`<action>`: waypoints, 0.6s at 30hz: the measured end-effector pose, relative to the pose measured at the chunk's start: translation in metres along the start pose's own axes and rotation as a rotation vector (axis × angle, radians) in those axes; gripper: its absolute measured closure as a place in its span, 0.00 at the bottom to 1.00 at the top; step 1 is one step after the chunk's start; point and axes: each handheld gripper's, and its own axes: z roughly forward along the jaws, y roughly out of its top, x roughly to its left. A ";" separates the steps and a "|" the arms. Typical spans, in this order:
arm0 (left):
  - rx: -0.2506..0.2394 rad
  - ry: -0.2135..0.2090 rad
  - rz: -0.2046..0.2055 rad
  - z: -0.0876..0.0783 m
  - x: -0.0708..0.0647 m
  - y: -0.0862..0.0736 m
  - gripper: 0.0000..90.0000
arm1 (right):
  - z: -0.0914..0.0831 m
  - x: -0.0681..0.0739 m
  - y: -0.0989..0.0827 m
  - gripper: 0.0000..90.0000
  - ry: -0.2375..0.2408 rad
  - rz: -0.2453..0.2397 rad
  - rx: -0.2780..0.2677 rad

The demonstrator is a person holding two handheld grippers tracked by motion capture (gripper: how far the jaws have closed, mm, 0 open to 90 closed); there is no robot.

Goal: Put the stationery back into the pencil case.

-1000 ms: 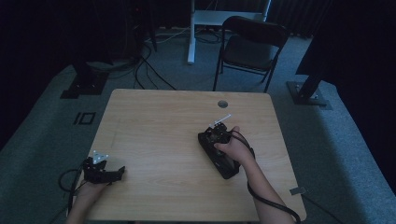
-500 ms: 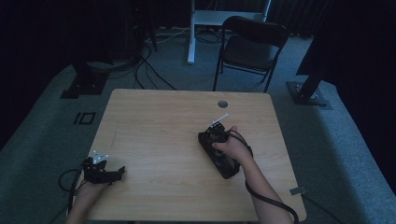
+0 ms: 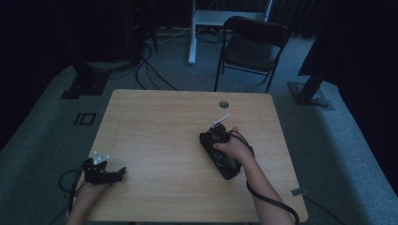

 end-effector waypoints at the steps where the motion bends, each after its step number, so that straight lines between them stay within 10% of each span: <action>1: 0.000 0.000 0.000 0.000 0.000 0.000 0.01 | -0.001 0.000 0.000 0.53 -0.002 -0.001 -0.007; 18: 0.000 0.000 0.000 0.000 0.000 0.000 0.01 | -0.035 -0.006 -0.009 0.53 0.021 -0.004 -0.137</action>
